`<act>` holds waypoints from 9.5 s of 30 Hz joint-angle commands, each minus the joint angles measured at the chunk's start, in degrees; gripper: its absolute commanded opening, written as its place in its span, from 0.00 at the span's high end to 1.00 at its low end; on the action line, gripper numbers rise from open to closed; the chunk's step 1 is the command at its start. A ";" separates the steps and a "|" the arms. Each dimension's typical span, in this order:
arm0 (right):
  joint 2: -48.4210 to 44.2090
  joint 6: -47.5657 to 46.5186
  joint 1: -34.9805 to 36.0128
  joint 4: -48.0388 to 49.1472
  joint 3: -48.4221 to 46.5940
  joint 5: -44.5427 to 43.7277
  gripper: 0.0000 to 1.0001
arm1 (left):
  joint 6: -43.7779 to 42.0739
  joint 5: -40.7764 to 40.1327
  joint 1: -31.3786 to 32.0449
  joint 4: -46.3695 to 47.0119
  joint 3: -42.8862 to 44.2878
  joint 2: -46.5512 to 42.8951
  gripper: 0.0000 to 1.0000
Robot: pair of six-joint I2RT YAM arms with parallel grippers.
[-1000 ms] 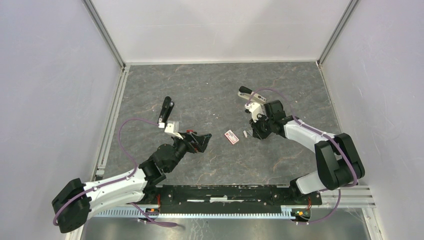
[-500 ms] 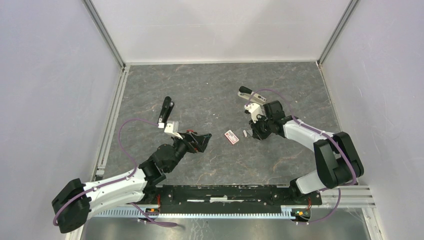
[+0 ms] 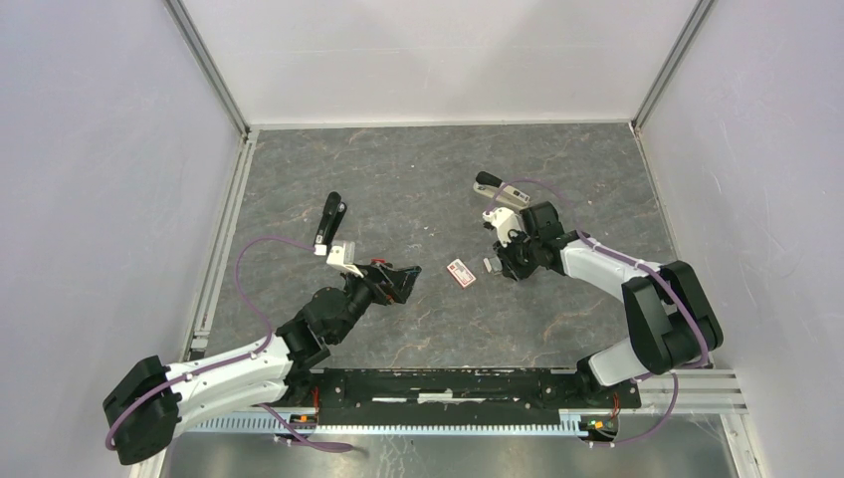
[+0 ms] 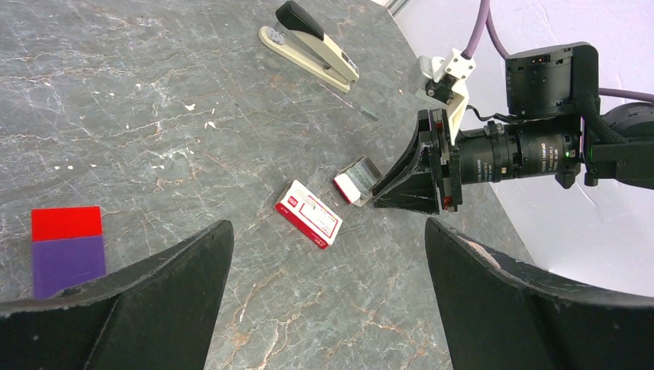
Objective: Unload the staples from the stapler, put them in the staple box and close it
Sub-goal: Adjust the staple in the staple box, then pick up the staple from the center of the board.
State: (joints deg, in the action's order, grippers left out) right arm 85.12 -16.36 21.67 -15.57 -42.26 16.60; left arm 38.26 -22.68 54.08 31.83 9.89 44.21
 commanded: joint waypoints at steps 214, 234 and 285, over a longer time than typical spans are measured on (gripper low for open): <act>27.81 -38.47 -20.32 -22.33 -37.49 5.38 0.32 | -2.34 4.91 -0.48 -1.95 -1.01 -7.79 0.00; 27.86 -39.01 -19.21 -20.28 -33.03 4.19 0.75 | -2.05 4.99 -0.48 -1.60 -1.45 -8.56 0.01; -9.76 -57.67 -7.66 -49.45 -15.78 58.05 0.87 | -20.60 47.05 -0.48 54.23 9.10 38.23 0.00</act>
State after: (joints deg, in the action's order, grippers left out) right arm 78.04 -70.02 12.86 -63.05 -58.92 71.05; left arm 20.49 22.90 53.74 81.56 16.71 80.90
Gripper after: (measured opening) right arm 0.169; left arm 0.994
